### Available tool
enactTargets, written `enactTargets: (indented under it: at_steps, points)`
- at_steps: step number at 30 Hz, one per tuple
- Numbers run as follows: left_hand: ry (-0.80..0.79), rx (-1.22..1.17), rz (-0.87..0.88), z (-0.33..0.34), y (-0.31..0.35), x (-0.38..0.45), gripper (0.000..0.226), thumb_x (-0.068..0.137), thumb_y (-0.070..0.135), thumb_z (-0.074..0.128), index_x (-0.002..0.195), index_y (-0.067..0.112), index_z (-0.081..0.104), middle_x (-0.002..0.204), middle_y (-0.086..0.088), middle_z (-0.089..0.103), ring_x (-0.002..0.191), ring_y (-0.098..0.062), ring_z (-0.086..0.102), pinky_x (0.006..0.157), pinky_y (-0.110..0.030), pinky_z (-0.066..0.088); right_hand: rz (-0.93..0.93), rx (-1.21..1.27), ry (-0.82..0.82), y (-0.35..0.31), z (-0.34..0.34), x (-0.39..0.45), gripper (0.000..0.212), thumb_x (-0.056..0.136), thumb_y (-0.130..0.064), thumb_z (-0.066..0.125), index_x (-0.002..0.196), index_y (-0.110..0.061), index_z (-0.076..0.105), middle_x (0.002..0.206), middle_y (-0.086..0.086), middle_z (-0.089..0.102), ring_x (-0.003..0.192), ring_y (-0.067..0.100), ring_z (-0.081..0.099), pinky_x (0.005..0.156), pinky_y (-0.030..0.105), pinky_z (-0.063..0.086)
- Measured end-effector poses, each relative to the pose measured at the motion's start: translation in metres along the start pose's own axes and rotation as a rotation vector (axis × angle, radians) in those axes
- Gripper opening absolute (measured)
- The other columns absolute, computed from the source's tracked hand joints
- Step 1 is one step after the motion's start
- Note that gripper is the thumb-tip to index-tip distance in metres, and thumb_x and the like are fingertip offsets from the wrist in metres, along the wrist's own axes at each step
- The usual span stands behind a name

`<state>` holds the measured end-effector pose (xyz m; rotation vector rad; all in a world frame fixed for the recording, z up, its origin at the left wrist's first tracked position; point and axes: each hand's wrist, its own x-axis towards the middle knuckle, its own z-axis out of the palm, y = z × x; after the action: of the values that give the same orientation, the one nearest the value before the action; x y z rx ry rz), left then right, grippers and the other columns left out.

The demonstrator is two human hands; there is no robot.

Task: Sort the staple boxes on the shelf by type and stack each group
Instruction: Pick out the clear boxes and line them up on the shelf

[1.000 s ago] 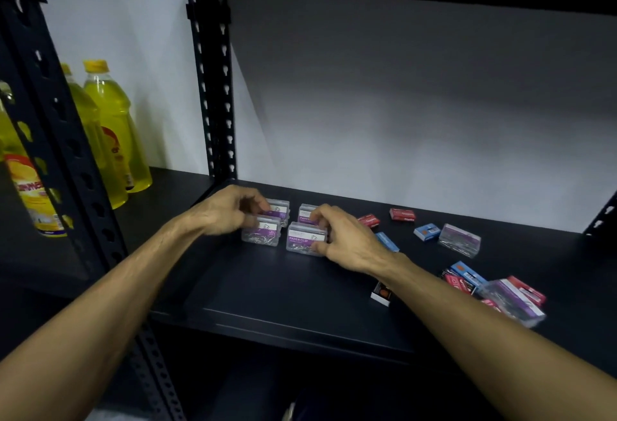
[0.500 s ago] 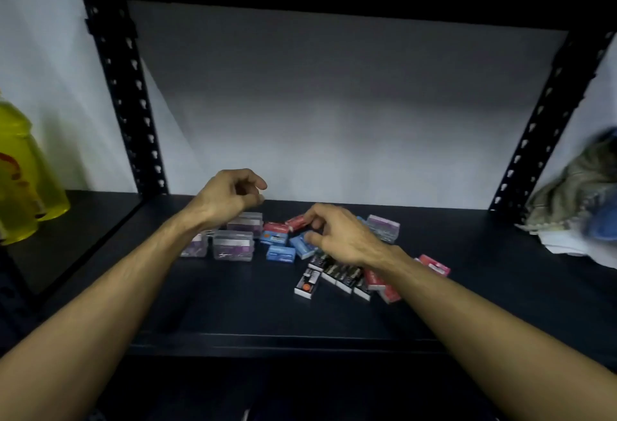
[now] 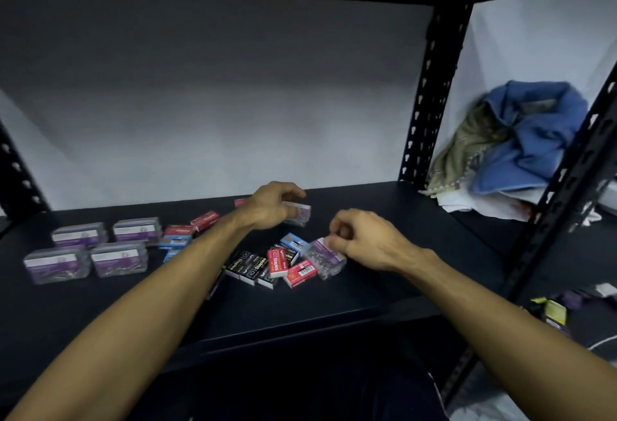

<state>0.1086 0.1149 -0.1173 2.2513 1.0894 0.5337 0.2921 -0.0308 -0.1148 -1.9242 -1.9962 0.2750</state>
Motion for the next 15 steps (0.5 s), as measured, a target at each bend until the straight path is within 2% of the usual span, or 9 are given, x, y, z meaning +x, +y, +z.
enactTargets:
  at_steps: [3, 5, 7, 9, 13, 15]
  points:
    - [-0.081, 0.061, -0.031, 0.018, -0.003, 0.012, 0.058, 0.087, 0.018, 0.073, 0.140, 0.021, 0.051, 0.140, 0.001, 0.053, 0.126, -0.018, 0.051, 0.107, -0.033, 0.041, 0.027, -0.114, -0.087, 0.001, 0.003, -0.010, 0.043, 0.079, -0.072, 0.057, 0.094, -0.032, 0.057, 0.086, -0.014, 0.059, 0.077, 0.007, 0.056, 0.067, 0.032, 0.041]
    - [-0.104, 0.122, -0.026, 0.023, -0.009, 0.017, 0.055, 0.088, 0.021, 0.071, 0.139, 0.020, 0.052, 0.137, 0.002, 0.056, 0.122, -0.016, 0.055, 0.106, -0.032, 0.043, 0.035, -0.172, -0.141, -0.001, 0.008, -0.012, 0.044, 0.076, -0.078, 0.054, 0.089, -0.036, 0.052, 0.081, -0.014, 0.059, 0.074, 0.007, 0.055, 0.065, 0.031, 0.038]
    - [-0.098, 0.179, -0.015, 0.022, -0.013, 0.019, 0.046, 0.089, 0.025, 0.070, 0.132, 0.019, 0.057, 0.128, 0.000, 0.063, 0.115, -0.016, 0.060, 0.104, -0.038, 0.047, 0.038, -0.204, -0.172, -0.001, 0.014, -0.010, 0.047, 0.076, -0.081, 0.051, 0.089, -0.036, 0.052, 0.078, -0.014, 0.057, 0.074, 0.009, 0.056, 0.065, 0.031, 0.038]
    - [-0.092, 0.252, -0.003, 0.020, -0.014, 0.019, 0.049, 0.088, 0.028, 0.071, 0.133, 0.015, 0.056, 0.129, -0.004, 0.063, 0.118, -0.021, 0.059, 0.104, -0.040, 0.047, 0.053, -0.198, -0.181, 0.000, 0.017, -0.005, 0.049, 0.078, -0.078, 0.050, 0.094, -0.032, 0.057, 0.082, -0.013, 0.059, 0.076, 0.010, 0.058, 0.064, 0.031, 0.038]
    - [-0.121, 0.303, -0.029, 0.016, -0.016, 0.018, 0.072, 0.083, 0.031, 0.076, 0.144, 0.011, 0.044, 0.145, -0.009, 0.048, 0.131, -0.027, 0.048, 0.108, -0.038, 0.041, 0.095, -0.146, -0.188, 0.001, 0.017, 0.007, 0.039, 0.079, -0.060, 0.054, 0.101, -0.030, 0.061, 0.096, -0.007, 0.062, 0.082, 0.014, 0.060, 0.067, 0.032, 0.044]
    - [-0.134, 0.302, -0.045, 0.014, -0.020, 0.017, 0.075, 0.078, 0.035, 0.080, 0.140, 0.011, 0.048, 0.138, -0.009, 0.051, 0.123, -0.025, 0.053, 0.103, -0.037, 0.045, 0.119, -0.114, -0.197, 0.001, 0.017, 0.011, 0.041, 0.079, -0.057, 0.057, 0.110, -0.030, 0.060, 0.107, -0.005, 0.056, 0.089, 0.015, 0.058, 0.076, 0.035, 0.047]
